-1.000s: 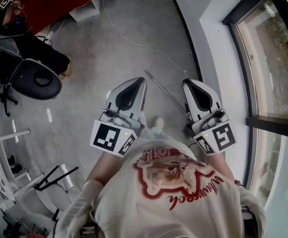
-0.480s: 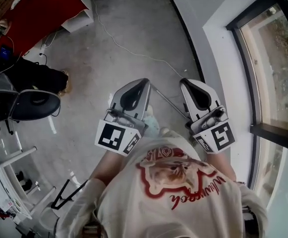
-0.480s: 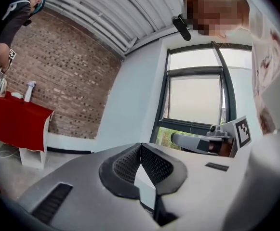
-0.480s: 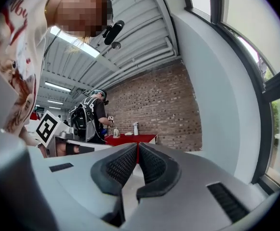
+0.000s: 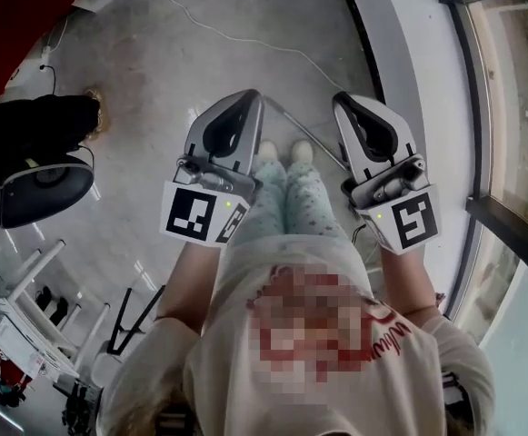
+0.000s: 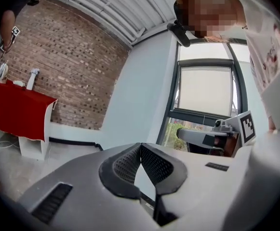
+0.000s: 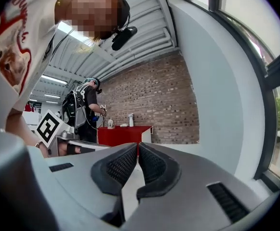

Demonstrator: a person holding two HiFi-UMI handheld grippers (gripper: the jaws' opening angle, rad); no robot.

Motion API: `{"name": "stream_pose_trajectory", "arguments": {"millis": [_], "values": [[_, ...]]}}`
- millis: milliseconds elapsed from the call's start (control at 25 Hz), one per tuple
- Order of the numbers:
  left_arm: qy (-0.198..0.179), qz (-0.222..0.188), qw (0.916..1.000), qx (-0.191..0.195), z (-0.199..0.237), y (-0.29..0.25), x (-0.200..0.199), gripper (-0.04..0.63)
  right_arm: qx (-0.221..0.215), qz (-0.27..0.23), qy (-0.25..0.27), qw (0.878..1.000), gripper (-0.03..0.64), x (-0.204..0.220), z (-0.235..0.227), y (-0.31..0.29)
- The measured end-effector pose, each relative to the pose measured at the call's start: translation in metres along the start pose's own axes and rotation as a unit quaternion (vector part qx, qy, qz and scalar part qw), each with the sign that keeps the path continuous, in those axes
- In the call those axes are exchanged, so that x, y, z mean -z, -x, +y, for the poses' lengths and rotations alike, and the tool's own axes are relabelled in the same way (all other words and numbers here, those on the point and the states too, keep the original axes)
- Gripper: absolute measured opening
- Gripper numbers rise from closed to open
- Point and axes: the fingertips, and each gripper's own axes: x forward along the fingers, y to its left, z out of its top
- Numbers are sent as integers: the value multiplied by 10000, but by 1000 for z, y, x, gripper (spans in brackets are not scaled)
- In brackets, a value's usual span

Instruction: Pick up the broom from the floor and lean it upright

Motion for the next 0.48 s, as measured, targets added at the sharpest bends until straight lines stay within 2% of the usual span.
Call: {"name": "stream_pose_trajectory", "arguments": {"millis": [120, 280, 480], "values": [[100, 194, 9997, -96, 21, -16, 44, 21, -48, 305, -238, 9992, 31, 48, -7, -21], [96, 414, 9986, -302, 48, -42, 101, 21, -161, 796, -150, 9966, 31, 122, -15, -45], [151, 695, 9965, -437, 70, -63, 179, 21, -274, 1152, -389, 9922, 31, 205, -21, -56]]}}
